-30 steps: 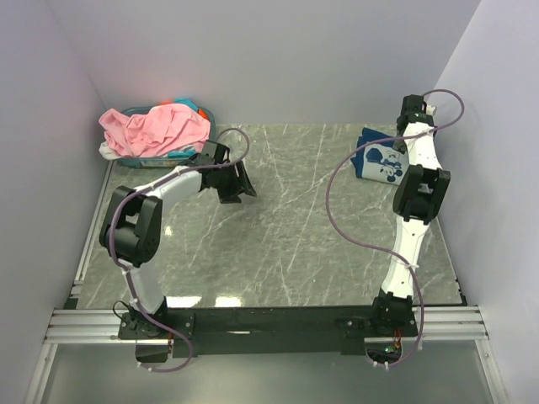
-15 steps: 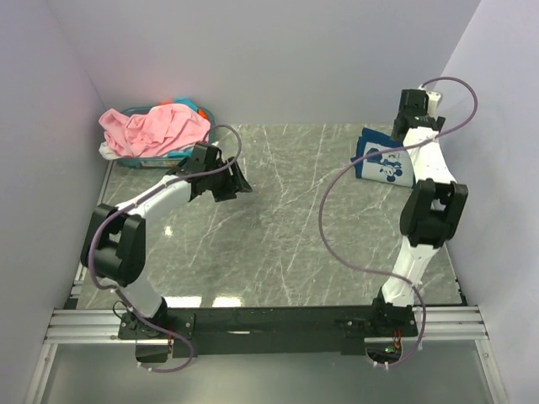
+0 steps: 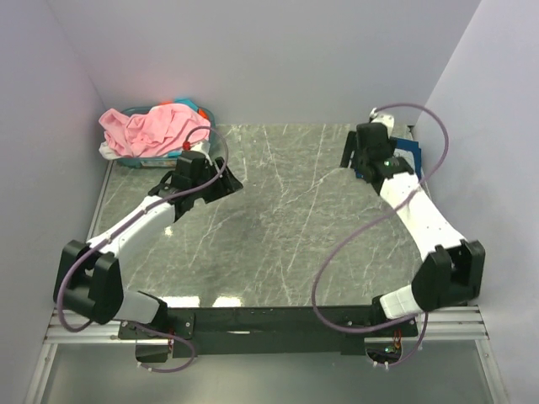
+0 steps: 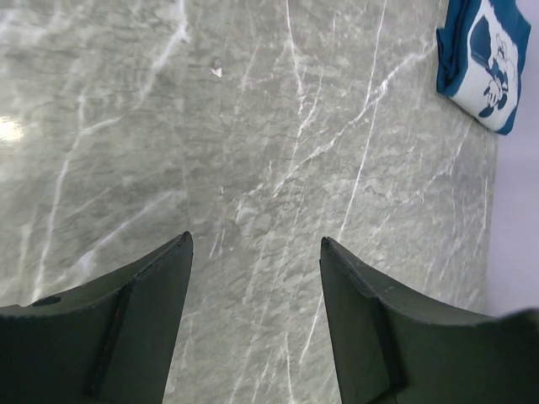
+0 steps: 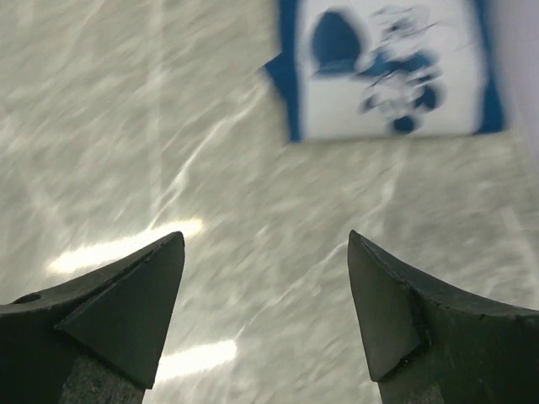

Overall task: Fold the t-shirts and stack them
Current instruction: Reset both grippers

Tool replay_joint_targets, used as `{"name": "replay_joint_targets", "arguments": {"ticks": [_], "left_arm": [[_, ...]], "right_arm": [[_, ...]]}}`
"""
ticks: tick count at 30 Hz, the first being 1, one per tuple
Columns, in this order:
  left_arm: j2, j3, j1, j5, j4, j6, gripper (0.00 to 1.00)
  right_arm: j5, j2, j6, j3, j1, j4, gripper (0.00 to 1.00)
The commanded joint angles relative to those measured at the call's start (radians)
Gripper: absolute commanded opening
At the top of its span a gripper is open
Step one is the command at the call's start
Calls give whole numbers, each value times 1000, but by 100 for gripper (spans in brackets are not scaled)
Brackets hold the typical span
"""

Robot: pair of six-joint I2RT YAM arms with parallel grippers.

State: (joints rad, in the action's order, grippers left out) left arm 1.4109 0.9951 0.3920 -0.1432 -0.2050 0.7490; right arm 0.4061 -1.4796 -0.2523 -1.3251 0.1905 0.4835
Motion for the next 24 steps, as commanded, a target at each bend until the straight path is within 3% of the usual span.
{"name": "replay_joint_targets", "arguments": {"ticks": [1, 11, 24], "left_arm": [[-105, -41, 15, 99, 50, -3, 68], [-335, -168, 21, 275, 70, 6, 68], [-471, -233, 21, 434, 12, 32, 69]], "right_arm": [[-75, 146, -91, 104, 59, -49, 84], [-181, 418, -173, 401, 193, -98, 84], [-165, 478, -157, 441, 201, -100, 84]]}}
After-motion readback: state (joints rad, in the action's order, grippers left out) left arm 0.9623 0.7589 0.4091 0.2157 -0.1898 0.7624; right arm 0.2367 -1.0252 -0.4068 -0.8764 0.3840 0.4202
